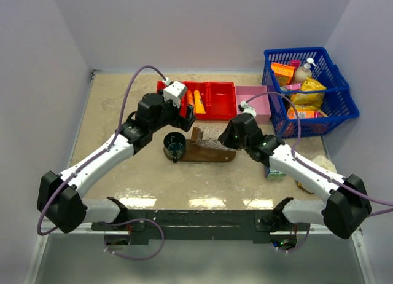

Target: Prepare toiletry sets of a toothbrush and toothpaste on the tray

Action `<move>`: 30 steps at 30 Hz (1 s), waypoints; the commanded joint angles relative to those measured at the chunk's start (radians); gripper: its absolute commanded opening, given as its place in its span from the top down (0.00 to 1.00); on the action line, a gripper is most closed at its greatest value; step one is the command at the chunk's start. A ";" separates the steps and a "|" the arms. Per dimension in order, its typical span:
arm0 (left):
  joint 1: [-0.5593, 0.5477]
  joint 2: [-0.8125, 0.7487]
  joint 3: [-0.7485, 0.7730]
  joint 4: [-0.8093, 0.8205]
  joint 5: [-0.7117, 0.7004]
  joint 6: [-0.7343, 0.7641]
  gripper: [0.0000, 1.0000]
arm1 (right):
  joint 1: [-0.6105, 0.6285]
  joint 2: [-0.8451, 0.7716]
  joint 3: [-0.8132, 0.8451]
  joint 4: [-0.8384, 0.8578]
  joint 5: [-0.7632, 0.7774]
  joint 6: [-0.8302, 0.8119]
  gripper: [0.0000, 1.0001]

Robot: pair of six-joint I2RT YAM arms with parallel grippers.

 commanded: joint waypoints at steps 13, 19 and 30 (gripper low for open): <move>0.008 -0.047 0.006 0.032 -0.037 0.046 0.00 | -0.097 0.019 0.055 0.011 -0.322 -0.123 1.00; 0.005 -0.047 0.008 0.031 -0.040 0.048 0.00 | -0.117 0.050 0.050 0.044 -0.385 -0.126 1.00; 0.007 -0.047 0.011 0.024 -0.043 0.053 0.00 | -0.157 0.094 0.019 0.103 -0.437 -0.121 1.00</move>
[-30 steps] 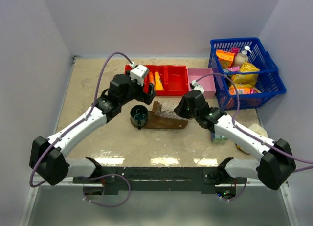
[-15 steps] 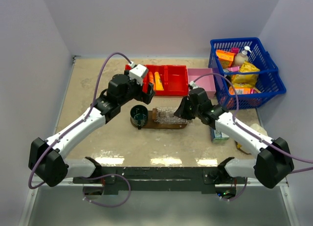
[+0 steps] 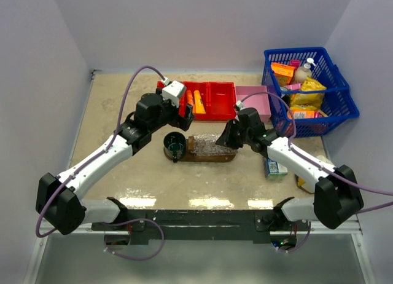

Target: Prepare toiletry sets of a toothbrush and toothpaste on the tray

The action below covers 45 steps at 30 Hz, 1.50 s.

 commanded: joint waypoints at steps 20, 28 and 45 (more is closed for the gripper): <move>0.004 -0.024 0.015 0.022 -0.006 0.027 0.00 | -0.035 0.109 0.013 0.095 -0.030 -0.059 1.00; 0.004 -0.022 0.017 0.019 0.000 0.026 0.00 | -0.034 0.099 0.039 0.021 0.024 -0.083 0.98; 0.006 -0.024 0.020 0.017 0.007 0.024 0.00 | -0.031 0.079 0.065 -0.005 0.059 -0.086 0.63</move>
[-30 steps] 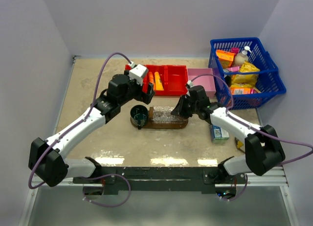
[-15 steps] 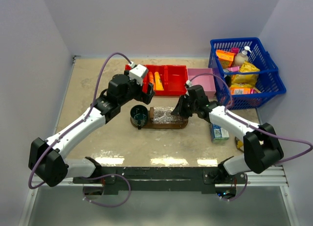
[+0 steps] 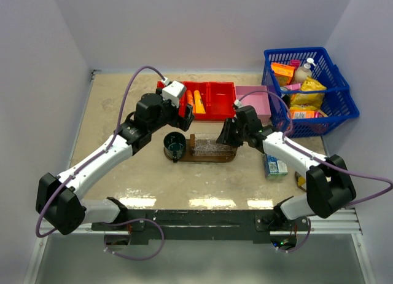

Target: Prepare toiletry sets of a toothbrush and toothpaste on the tray

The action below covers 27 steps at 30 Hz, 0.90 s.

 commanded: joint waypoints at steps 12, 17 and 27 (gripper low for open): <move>0.005 -0.019 0.018 0.024 0.014 0.020 0.00 | 0.060 -0.013 0.068 -0.029 0.083 -0.008 0.71; 0.004 -0.019 0.020 0.024 0.019 0.020 0.00 | 0.083 -0.008 0.077 -0.035 0.108 0.003 0.75; 0.005 -0.019 0.021 0.021 0.023 0.020 0.00 | 0.100 0.007 0.081 -0.024 0.126 0.025 0.79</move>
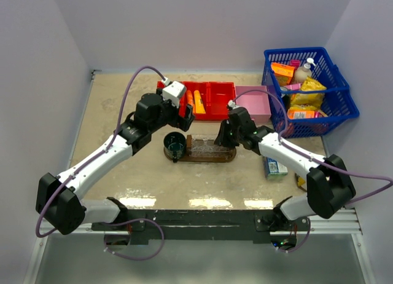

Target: Prepare toiletry sets of a toothbrush and toothpaste on the tray

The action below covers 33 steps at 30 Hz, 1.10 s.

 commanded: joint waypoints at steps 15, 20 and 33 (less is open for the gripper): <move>0.005 -0.018 0.021 0.020 0.009 0.020 0.00 | 0.016 -0.013 0.042 0.012 0.038 0.037 0.74; 0.003 -0.022 0.021 0.020 0.005 0.020 0.00 | 0.017 -0.037 0.043 -0.001 0.057 0.040 0.66; 0.005 -0.045 0.008 0.039 -0.022 0.014 0.00 | 0.016 -0.091 0.078 -0.047 0.072 0.008 0.43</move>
